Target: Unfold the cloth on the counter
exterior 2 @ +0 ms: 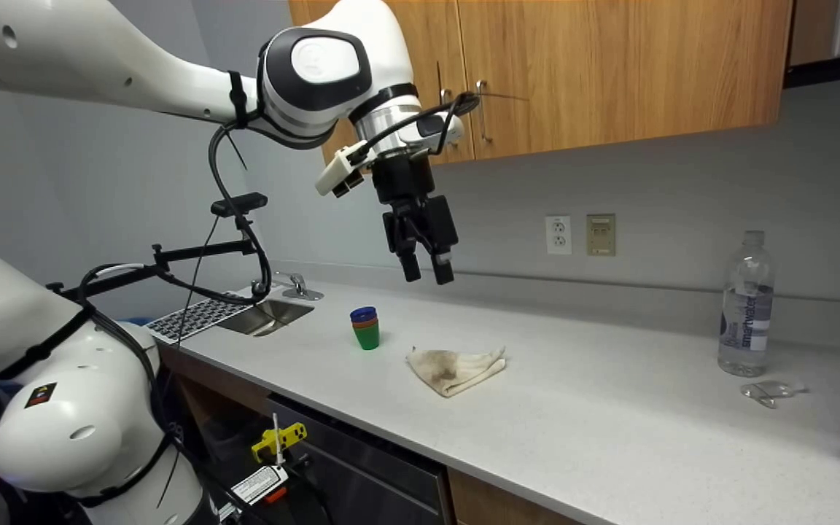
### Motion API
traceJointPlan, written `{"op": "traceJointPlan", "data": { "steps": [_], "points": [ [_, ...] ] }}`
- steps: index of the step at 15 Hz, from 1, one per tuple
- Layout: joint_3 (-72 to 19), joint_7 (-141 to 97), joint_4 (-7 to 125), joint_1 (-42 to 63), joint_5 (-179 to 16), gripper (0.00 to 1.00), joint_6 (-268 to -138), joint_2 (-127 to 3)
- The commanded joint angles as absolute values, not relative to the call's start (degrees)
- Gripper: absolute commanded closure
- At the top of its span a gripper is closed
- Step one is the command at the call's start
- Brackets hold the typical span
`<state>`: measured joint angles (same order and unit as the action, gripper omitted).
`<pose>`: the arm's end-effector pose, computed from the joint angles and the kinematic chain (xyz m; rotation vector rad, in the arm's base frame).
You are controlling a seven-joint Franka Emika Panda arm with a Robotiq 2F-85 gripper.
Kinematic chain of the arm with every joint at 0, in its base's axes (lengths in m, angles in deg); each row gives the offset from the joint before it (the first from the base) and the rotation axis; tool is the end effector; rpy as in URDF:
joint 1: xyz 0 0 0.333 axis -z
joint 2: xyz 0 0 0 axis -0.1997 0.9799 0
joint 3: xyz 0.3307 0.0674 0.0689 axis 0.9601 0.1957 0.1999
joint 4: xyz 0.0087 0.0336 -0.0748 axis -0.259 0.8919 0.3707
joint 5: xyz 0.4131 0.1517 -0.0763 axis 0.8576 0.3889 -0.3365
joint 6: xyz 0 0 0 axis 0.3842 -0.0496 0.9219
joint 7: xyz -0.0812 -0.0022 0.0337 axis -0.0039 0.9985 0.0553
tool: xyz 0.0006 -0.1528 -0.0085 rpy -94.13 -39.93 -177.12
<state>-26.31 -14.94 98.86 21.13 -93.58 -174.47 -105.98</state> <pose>0.4305 -0.1394 0.4933 2.9170 -0.1717 -0.0201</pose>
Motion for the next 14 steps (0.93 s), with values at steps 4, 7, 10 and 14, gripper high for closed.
{"op": "traceJointPlan", "data": {
  "steps": [4, 7, 10, 14],
  "points": [
    [-27.42, -12.21, 99.58, 17.16, -88.85, 0.00, -175.51, -105.27],
    [-27.28, -10.93, 100.55, 15.15, -85.04, 0.00, -175.98, -105.69],
    [-26.94, -10.44, 101.47, 13.45, -81.05, 0.00, -176.78, -105.76],
    [-26.59, -11.16, 102.28, 11.66, -75.10, 0.00, -180.54, -104.27]
  ]
}}
